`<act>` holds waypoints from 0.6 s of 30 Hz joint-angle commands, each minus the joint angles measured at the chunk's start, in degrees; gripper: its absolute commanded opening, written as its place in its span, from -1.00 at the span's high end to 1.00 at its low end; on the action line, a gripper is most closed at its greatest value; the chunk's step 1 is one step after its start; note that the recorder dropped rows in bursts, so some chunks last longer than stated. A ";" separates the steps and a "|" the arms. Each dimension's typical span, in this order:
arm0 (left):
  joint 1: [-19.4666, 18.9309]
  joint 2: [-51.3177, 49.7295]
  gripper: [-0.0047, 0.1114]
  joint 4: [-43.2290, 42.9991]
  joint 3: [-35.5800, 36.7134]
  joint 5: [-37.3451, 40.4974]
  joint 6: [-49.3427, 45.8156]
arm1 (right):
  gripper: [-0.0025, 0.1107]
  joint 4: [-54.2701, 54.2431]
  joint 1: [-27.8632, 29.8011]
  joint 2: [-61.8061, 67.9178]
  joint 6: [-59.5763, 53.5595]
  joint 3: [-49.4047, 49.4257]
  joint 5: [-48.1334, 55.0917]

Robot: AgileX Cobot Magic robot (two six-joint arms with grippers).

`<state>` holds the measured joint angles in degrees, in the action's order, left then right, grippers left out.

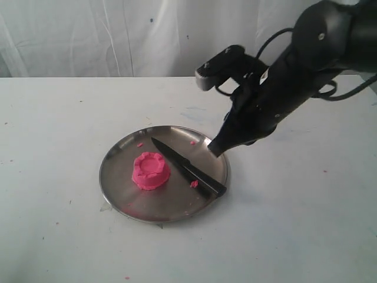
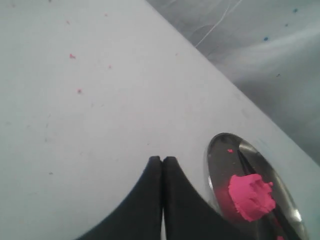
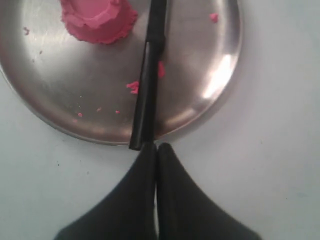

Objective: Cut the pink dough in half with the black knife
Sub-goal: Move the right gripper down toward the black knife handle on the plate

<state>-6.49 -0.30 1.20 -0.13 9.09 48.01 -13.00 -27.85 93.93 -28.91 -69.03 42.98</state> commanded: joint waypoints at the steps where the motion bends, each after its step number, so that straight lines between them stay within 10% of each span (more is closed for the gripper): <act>1: -0.15 0.30 0.92 -4.99 0.13 3.12 -0.31 | 0.95 0.84 -2.00 5.25 -2.02 -0.31 -3.35; 11: -0.15 0.30 0.92 -6.78 0.13 4.34 -0.46 | 0.30 1.86 -2.39 13.07 -2.42 -0.31 -7.48; 18: -0.15 0.30 0.92 -6.78 0.13 4.34 -0.46 | 0.25 0.14 -2.39 13.60 -2.42 -0.31 -8.20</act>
<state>-6.49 -0.30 -5.34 -0.13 13.20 47.74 -12.18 -30.06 107.68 -30.68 -69.03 35.56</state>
